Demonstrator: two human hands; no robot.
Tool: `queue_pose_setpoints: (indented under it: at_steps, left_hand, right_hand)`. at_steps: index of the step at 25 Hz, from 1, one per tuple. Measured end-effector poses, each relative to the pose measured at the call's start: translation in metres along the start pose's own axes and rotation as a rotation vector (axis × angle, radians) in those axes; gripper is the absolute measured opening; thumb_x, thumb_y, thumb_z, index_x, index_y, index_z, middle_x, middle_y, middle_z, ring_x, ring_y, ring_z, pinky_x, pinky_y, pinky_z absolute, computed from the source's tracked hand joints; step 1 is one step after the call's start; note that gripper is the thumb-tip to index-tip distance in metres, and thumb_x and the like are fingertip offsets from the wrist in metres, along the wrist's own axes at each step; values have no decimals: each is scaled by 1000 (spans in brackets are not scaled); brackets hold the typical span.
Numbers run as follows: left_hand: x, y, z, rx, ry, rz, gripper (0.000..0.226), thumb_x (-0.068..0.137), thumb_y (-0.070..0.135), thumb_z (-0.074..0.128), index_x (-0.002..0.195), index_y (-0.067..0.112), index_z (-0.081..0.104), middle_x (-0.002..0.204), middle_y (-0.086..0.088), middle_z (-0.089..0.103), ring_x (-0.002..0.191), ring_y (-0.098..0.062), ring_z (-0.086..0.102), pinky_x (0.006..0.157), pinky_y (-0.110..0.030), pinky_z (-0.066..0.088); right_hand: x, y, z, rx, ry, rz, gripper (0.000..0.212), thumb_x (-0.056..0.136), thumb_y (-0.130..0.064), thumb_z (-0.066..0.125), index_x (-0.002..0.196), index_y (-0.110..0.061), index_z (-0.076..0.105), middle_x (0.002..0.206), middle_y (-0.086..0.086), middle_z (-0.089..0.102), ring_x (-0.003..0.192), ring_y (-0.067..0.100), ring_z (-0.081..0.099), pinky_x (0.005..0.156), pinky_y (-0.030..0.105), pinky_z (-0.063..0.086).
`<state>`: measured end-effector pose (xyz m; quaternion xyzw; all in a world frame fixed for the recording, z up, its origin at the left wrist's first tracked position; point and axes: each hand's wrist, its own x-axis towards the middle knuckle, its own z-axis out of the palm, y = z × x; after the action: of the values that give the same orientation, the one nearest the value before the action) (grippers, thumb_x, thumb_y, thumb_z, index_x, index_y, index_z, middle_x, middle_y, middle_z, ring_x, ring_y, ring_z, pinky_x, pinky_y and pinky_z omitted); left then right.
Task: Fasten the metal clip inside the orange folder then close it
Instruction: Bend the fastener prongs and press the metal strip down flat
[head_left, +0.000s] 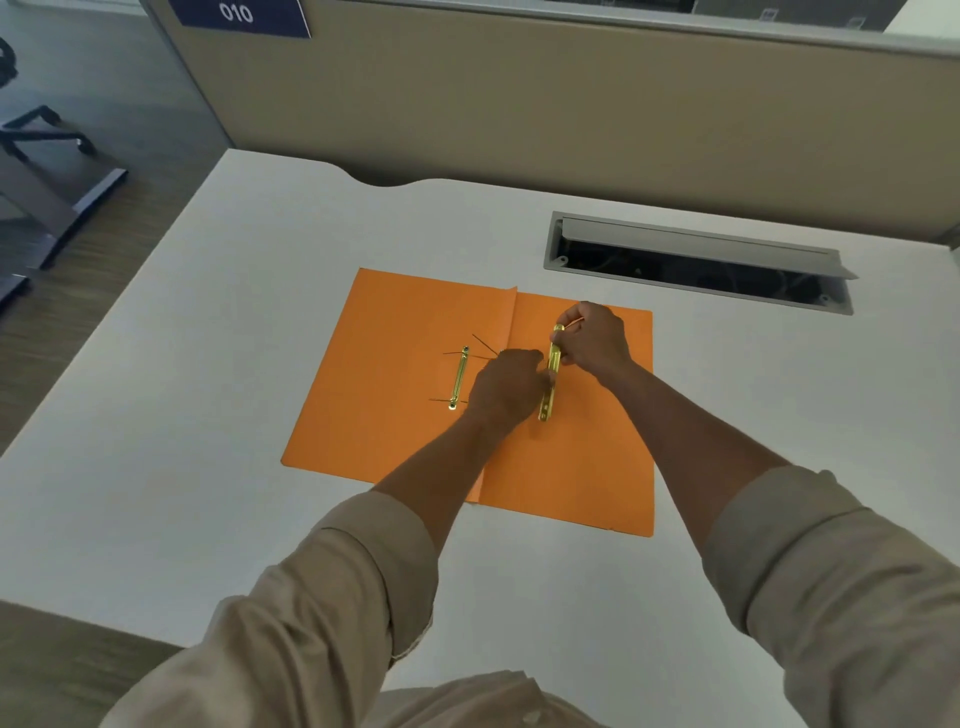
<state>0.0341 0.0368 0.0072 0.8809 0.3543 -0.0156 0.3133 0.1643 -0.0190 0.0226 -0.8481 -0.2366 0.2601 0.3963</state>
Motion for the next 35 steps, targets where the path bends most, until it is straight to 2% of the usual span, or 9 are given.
queue_pose_setpoints:
  at_steps: [4, 8, 13, 17, 21, 24, 26, 29, 35]
  left_hand:
    - [8, -20, -30, -414, 47, -51, 21, 96, 20, 57, 101, 9, 74, 96, -10, 75, 83, -25, 71, 72, -34, 59]
    - [10, -42, -48, -594, 63, -87, 15, 93, 20, 65, 94, 8, 75, 83, -5, 73, 60, -9, 67, 53, -17, 54]
    - [7, -72, -60, -800, 20, -138, 16, 94, 21, 66, 95, 8, 74, 82, -3, 72, 64, -9, 65, 58, -22, 55]
    - [6, -92, -63, -876, 13, -178, 11, 93, 20, 67, 90, 11, 73, 78, -2, 69, 63, -10, 64, 54, -20, 54]
    - [8, -107, -63, -927, 26, -234, 11, 93, 18, 67, 91, 9, 72, 77, -4, 68, 62, -12, 63, 56, -24, 56]
    - [9, -116, -59, -924, 17, -244, 10, 93, 17, 67, 92, 8, 72, 76, -4, 69, 57, -7, 64, 53, -23, 56]
    - [9, -117, -54, -946, 5, -242, 9, 93, 15, 68, 87, 10, 72, 72, -4, 67, 51, -4, 63, 49, -22, 54]
    - [11, -114, -47, -973, -13, -251, 9, 92, 16, 69, 87, 9, 71, 69, -4, 66, 51, -8, 62, 51, -26, 56]
    - [14, -113, -42, -978, -17, -258, 14, 93, 18, 67, 96, 6, 71, 72, -6, 65, 57, -11, 61, 59, -27, 58]
  right_hand:
    - [-6, -23, 10, 66, 20, -45, 21, 83, -5, 73, 101, -1, 64, 91, 20, 71, 65, 25, 70, 53, 26, 57]
    - [-12, -44, 28, 91, 31, -98, 19, 83, -7, 74, 99, -2, 64, 82, 17, 72, 53, 18, 68, 49, 22, 56]
    - [-16, -61, 56, 89, 55, -137, 17, 85, -10, 73, 98, -6, 64, 79, 11, 72, 50, 13, 66, 46, 17, 52]
    - [-18, -66, 77, 122, 67, -108, 19, 86, -13, 71, 101, -5, 62, 84, 13, 72, 54, 17, 67, 48, 20, 54]
    - [-16, -56, 90, 102, 112, -36, 20, 93, -15, 61, 111, -7, 61, 105, 12, 68, 84, 25, 69, 72, 43, 59]
    - [-16, -36, 93, -47, 99, -68, 25, 93, -8, 59, 117, -8, 64, 117, 10, 67, 100, 16, 61, 78, 32, 51]
    - [-17, -27, 94, -62, 51, -63, 27, 92, -6, 61, 118, -10, 66, 119, 8, 68, 107, 19, 63, 86, 38, 55]
    - [-16, -22, 98, -80, -10, -66, 27, 90, -7, 64, 116, -13, 68, 118, 7, 69, 108, 21, 64, 88, 45, 57]
    - [-9, -17, 102, -130, -22, -85, 15, 88, -10, 65, 100, -15, 73, 102, 3, 74, 94, 17, 66, 79, 34, 54]
